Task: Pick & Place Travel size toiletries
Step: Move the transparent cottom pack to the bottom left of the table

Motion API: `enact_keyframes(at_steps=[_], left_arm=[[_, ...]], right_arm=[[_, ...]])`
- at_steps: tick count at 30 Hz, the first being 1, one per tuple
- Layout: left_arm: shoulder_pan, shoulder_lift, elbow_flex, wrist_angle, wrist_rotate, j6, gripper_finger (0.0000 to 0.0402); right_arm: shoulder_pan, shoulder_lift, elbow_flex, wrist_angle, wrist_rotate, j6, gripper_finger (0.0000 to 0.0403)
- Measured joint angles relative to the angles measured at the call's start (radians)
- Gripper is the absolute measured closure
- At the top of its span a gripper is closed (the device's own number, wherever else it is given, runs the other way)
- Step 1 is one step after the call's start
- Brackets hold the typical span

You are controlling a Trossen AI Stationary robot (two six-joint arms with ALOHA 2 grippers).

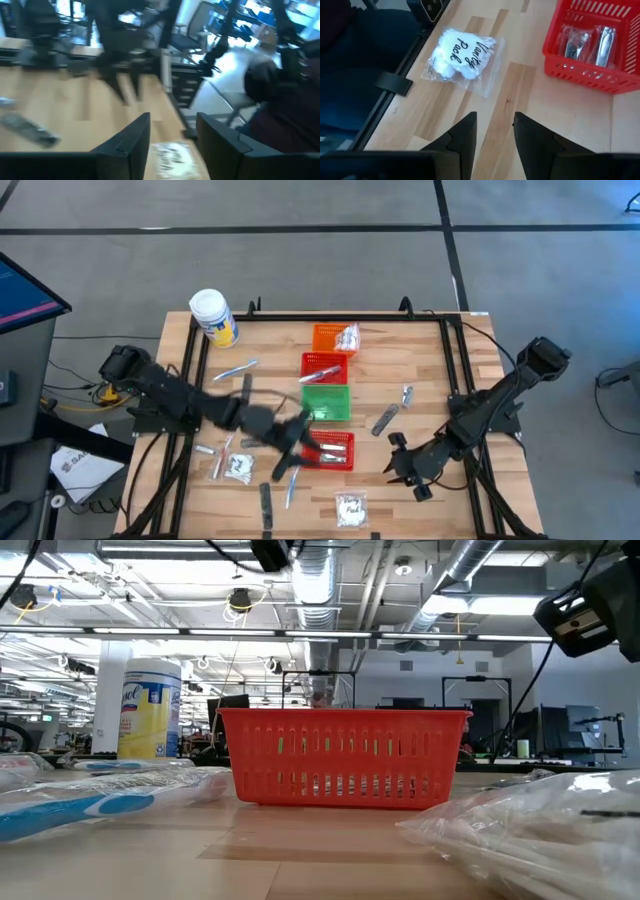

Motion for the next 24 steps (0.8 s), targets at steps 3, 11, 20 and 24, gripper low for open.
enact_keyframes(at_steps=[3,11,20,24], left_arm=[[-0.105,0.002,0.0,-0.001,-0.044,-0.052,0.0271],[-0.186,0.169,0.109,-0.047,-0.038,-0.206,0.0383],[-0.093,0.48,0.537,-0.587,0.063,-0.198,0.0401],[-0.08,0.574,0.679,-0.642,0.05,-0.129,0.0401]], right_arm=[[0.0,0.0,0.0,0.005,-0.026,0.038,0.028],[0.012,0.0,0.001,0.025,-0.038,0.074,0.0319],[0.026,0.006,0.001,0.011,-0.036,0.123,0.0392],[0.063,0.012,0.001,-0.002,-0.01,0.126,0.04]])
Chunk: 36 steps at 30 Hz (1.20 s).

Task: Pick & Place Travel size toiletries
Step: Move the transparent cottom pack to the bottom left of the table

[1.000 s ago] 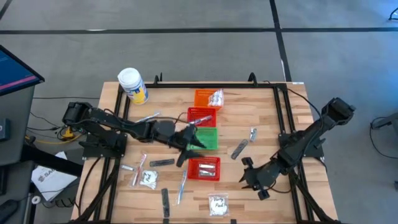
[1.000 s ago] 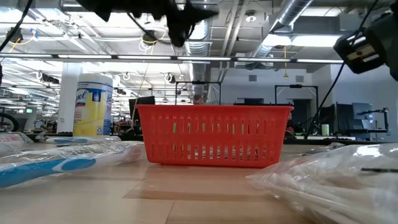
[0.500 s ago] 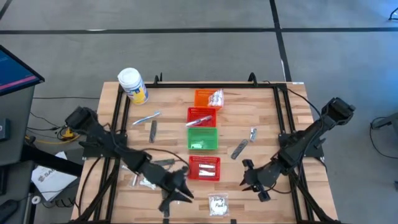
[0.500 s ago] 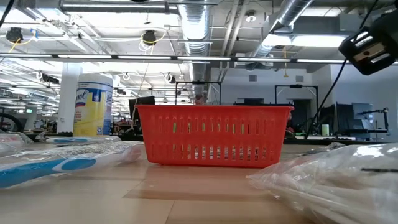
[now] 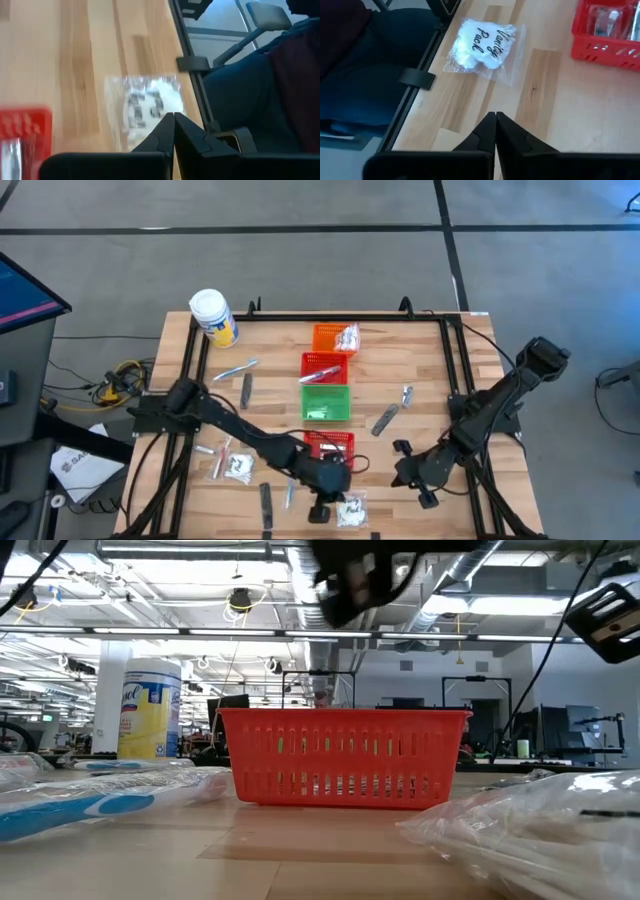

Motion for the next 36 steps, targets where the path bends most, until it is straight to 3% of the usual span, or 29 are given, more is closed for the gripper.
enact_keyframes(at_steps=[6,16,29,36], left_arm=[[0.032,0.113,0.133,-0.073,0.011,0.043,0.0401],[0.043,0.263,0.345,-0.237,0.049,0.101,0.0401],[0.013,0.293,0.359,-0.235,0.019,0.078,0.0401],[0.013,0.327,0.359,-0.182,0.111,0.004,0.0401]], right_arm=[[0.013,-0.002,0.0,-0.072,0.155,0.06,0.0401],[-0.068,-0.003,0.0,-0.313,0.39,0.302,0.0401],[-0.123,-0.003,0.0,-0.341,0.579,0.368,0.0402],[-0.12,-0.016,0.0,-0.349,0.705,0.388,0.0402]])
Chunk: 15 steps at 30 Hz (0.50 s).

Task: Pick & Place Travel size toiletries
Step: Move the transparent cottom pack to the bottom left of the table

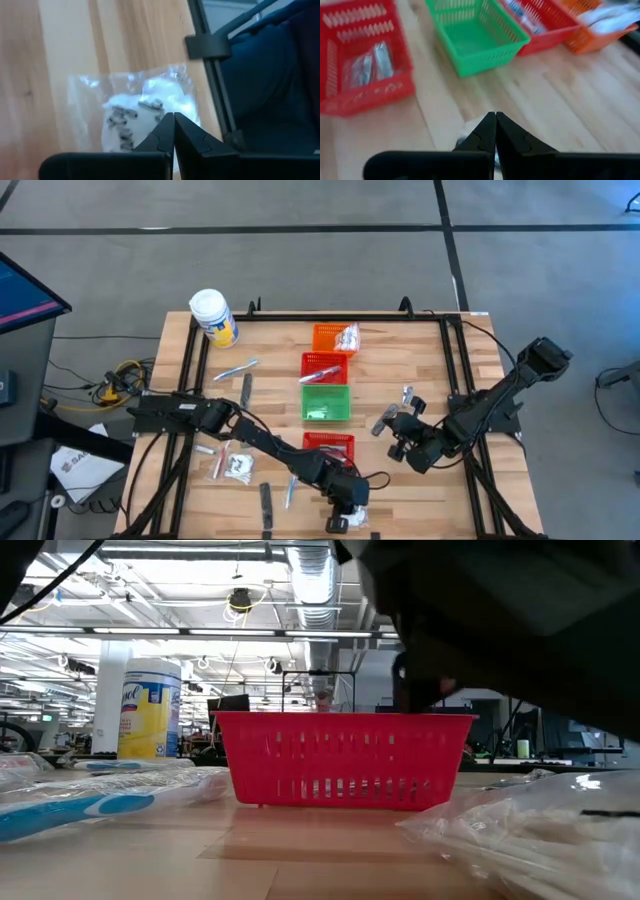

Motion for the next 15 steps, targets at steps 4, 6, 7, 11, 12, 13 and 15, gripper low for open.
enact_keyframes(at_steps=[4,6,7,11,12,13,15], left_arm=[[-0.008,0.003,-0.001,-0.02,-0.002,-0.052,0.0401],[-0.019,0.003,0.0,-0.05,-0.015,-0.084,0.0401],[-0.024,0.002,-0.001,-0.06,-0.022,-0.094,0.0401],[-0.041,-0.014,-0.001,-0.063,-0.098,-0.105,0.0401],[-0.044,-0.019,0.0,-0.058,-0.117,-0.097,0.0401],[-0.045,-0.025,0.001,-0.058,-0.132,-0.09,0.0401],[-0.046,-0.03,0.0,-0.065,-0.151,-0.084,0.0401]], right_arm=[[0.001,-0.001,0.0,-0.004,0.016,-0.003,0.0402],[0.013,-0.001,0.0,-0.011,0.017,-0.003,0.0402],[0.019,-0.001,0.0,-0.011,0.017,-0.003,0.0402],[0.035,-0.001,0.0,-0.009,0.023,-0.003,0.0402],[0.04,-0.001,0.0,-0.007,0.027,-0.003,0.0402],[0.042,-0.001,0.0,-0.006,0.028,-0.003,0.0402],[0.046,-0.001,0.0,-0.004,0.028,-0.003,0.0402]])
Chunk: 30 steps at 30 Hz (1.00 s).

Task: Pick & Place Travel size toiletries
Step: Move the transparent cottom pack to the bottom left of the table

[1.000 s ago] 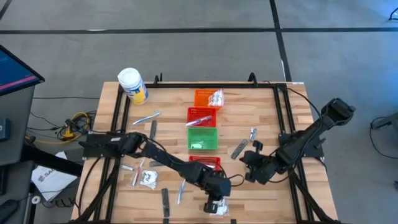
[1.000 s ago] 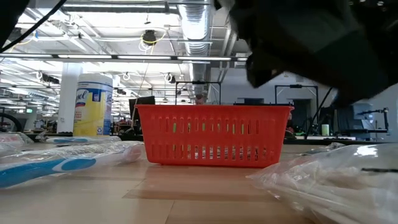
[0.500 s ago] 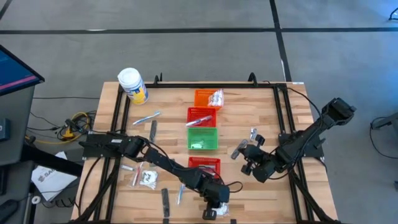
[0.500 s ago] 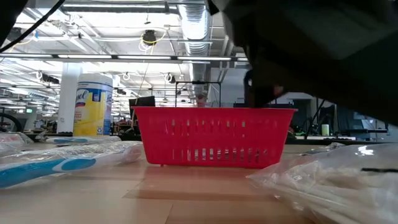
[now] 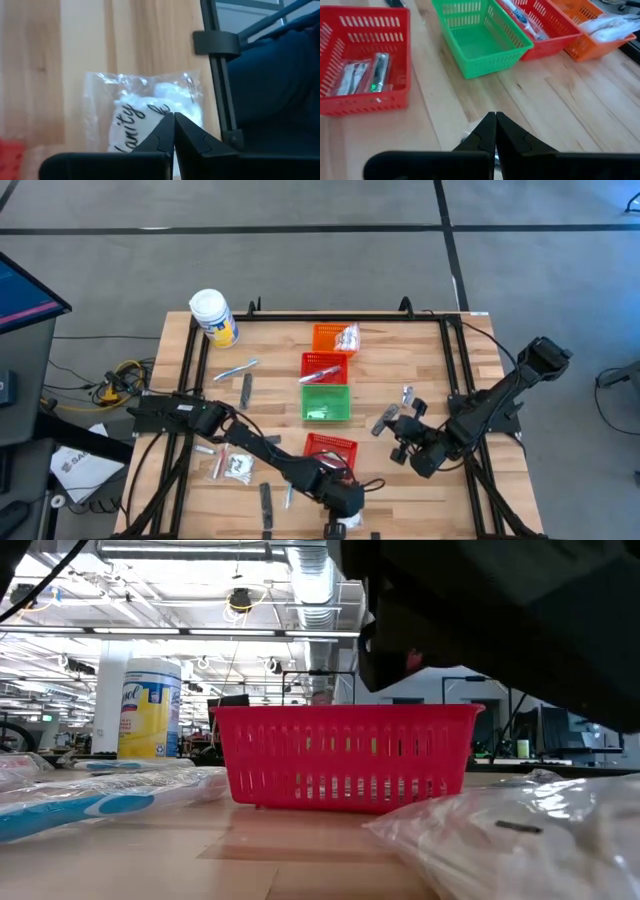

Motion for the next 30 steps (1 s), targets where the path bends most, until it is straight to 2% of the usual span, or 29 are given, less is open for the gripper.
enact_keyframes(at_steps=[8,10,14,18,21,23,24,27,30], left_arm=[[0.005,-0.005,-0.001,-0.038,-0.038,0.063,0.0401],[-0.002,-0.014,-0.002,-0.079,-0.087,0.11,0.0401],[-0.046,-0.072,-0.002,-0.13,-0.246,0.323,0.0401],[-0.062,-0.155,-0.002,-0.139,-0.326,0.56,0.0401],[-0.05,-0.233,-0.001,-0.171,-0.357,0.853,0.0401],[-0.043,-0.29,-0.016,-0.187,-0.415,0.967,0.0401],[-0.035,-0.316,-0.027,-0.175,-0.407,1.011,0.0401],[-0.03,-0.345,-0.042,-0.083,-0.286,1.14,0.0401],[-0.035,-0.285,-0.043,-0.038,-0.222,1.239,0.0401]], right_arm=[[-0.002,0.0,0.0,0.011,0.003,-0.018,0.0402],[-0.002,0.0,0.0,0.014,0.012,-0.028,0.0402],[0.007,0.001,0.0,0.017,0.018,-0.067,0.0402],[0.006,0.001,0.0,0.02,0.018,-0.071,0.0402],[0.006,0.001,0.0,0.02,0.018,-0.072,0.0402],[0.006,0.001,0.0,0.02,0.018,-0.072,0.0402],[0.006,0.001,0.0,0.02,0.018,-0.073,0.0402],[0.012,0.001,-0.009,0.019,0.018,-0.075,0.0402],[0.006,0.002,-0.023,0.021,0.019,-0.074,0.0402]])
